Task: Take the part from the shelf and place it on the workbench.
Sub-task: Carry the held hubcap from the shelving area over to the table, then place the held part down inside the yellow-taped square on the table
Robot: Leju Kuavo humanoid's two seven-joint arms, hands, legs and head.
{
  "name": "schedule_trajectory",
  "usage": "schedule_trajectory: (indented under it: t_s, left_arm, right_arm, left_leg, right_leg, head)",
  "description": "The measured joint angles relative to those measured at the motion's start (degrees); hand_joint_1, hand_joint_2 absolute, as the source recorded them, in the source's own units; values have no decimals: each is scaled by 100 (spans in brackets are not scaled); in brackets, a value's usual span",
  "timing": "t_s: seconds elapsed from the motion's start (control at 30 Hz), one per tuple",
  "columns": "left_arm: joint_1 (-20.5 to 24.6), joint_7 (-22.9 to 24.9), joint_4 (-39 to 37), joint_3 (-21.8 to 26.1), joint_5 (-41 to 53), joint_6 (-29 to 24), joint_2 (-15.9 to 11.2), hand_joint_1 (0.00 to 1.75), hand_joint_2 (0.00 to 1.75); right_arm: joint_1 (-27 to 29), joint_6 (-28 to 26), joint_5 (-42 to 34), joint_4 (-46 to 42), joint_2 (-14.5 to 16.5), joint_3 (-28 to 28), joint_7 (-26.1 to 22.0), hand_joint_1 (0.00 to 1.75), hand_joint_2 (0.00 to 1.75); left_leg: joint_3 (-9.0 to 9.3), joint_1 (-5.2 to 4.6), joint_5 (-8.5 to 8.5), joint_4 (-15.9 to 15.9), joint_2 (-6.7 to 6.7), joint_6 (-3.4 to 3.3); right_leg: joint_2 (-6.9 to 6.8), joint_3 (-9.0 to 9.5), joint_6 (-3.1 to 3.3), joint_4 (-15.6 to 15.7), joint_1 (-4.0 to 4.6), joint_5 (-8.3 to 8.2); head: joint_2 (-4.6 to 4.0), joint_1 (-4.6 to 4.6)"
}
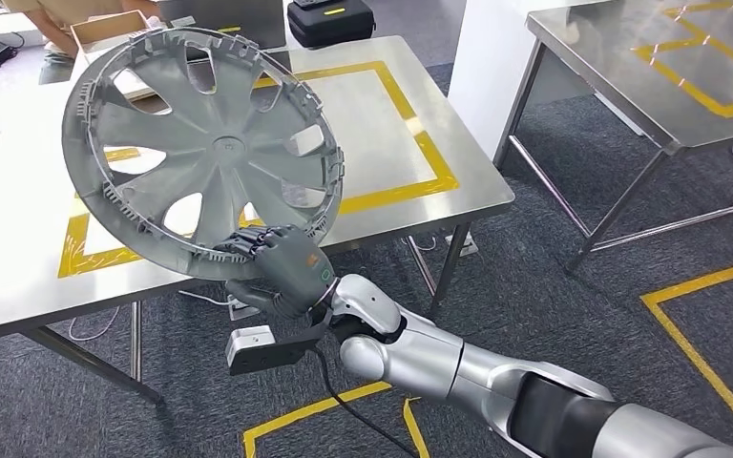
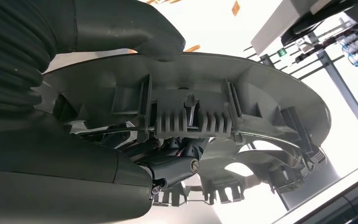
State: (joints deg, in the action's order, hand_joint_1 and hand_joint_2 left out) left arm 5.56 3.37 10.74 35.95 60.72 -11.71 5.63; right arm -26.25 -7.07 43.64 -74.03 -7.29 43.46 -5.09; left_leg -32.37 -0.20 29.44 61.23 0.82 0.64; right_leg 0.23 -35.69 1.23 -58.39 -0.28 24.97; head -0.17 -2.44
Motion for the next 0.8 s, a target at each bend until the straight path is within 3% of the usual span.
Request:
schedule_trajectory:
  t_s: [0.03,0.13,0.17,0.2,0.27,0.33,0.37,0.5,0.57,0.63,0.67,0.7,0.73,0.77,0.8]
  left_arm:
    - [13,0,1,-1,1,8,-2,0,175]
    - [46,1,-1,-2,33,56,0,0,175]
    - [54,2,-1,-2,50,72,1,0,175]
    - [61,2,-1,-2,68,88,1,0,175]
    - [76,2,-1,-4,113,124,-1,0,175]
    - [116,3,-4,-11,168,173,-1,0,175]
    - [142,5,-5,-20,196,198,0,0,175]
    - [236,34,-1,-85,302,269,-5,0,175]
    - [281,57,-1,-114,328,284,-9,0,175]
    - [310,66,-2,-137,334,291,-4,0,175]
    - [313,58,-3,-145,322,294,-2,0,175]
    - [313,41,-3,-146,303,300,0,0,175]
    - [313,18,-3,-146,278,309,1,0,175]
    - [313,-9,-3,-146,256,318,2,0,175]
    - [313,-12,-7,-146,248,324,7,0,175]
  right_arm:
    - [-43,18,-14,73,19,-13,9,175,175]
    - [-367,121,-65,621,143,-59,62,175,175]
    - [-510,148,-91,887,194,-89,77,175,175]
    - [-648,165,-119,1162,246,-127,88,175,175]
    - [-940,191,-161,1734,350,-208,93,175,175]
    - [-1339,247,-160,2414,473,-262,117,175,175]
    - [-1558,301,-155,2757,527,-284,159,175,175]
    - [-2317,598,-156,3927,671,-380,517,175,175]
    - [-2541,671,-151,4367,706,-415,678,175,175]
    - [-2664,710,-131,4711,727,-432,815,175,175]
    - [-2688,729,-125,4847,735,-441,852,175,175]
    - [-2697,752,-126,4958,736,-448,876,175,175]
    - [-2698,780,-127,5053,736,-455,891,175,175]
    - [-2699,808,-128,5133,735,-460,907,175,175]
    - [-2707,838,-124,5201,736,-466,920,131,131]
  left_leg:
    - [-133,10,65,238,-7,31]
    - [-780,56,374,1196,-20,115]
    - [-928,68,394,1326,-23,129]
    - [-980,76,301,1267,-27,135]
    - [-817,91,-221,622,-45,144]
    - [-613,74,-568,-28,-64,109]
    - [-572,61,-619,-175,-66,67]
    - [-488,54,-588,-245,-37,-127]
    - [-428,62,-559,-261,-13,-184]
    - [-375,51,-501,-259,-3,-221]
    - [-333,43,-464,-256,3,-229]
    - [-277,35,-422,-253,12,-232]
    - [-213,26,-377,-250,23,-230]
    - [-148,16,-329,-247,31,-224]
    - [-95,0,-279,-239,34,-210]
  right_leg:
    - [-3,50,24,13,-16,17]
    - [3,140,52,16,-26,103]
    - [9,181,43,15,-28,137]
    - [12,232,30,14,-32,175]
    - [11,340,-11,7,-46,263]
    - [16,380,-75,-11,-50,332]
    - [18,374,-112,-10,-47,355]
    - [6,327,-237,-166,-47,377]
    - [0,-3,-269,-700,-55,507]
    - [1,-483,-283,-1390,-44,775]
    - [1,-658,-275,-1580,-37,858]
    - [1,-743,-257,-1580,-28,829]
    - [1,-728,-226,-1380,-18,673]
    - [1,-639,-180,-1022,-1,400]
    - [1,-536,-129,-605,24,91]
  head:
    - [0,4]
    - [0,13]
    - [0,11]
    - [0,14]
    - [0,14]
    - [0,46]
    - [0,63]
    - [0,60]
    - [0,33]
    - [0,12]
    - [0,7]
    - [0,0]
    - [0,-8]
    - [0,-18]
    - [0,-21]
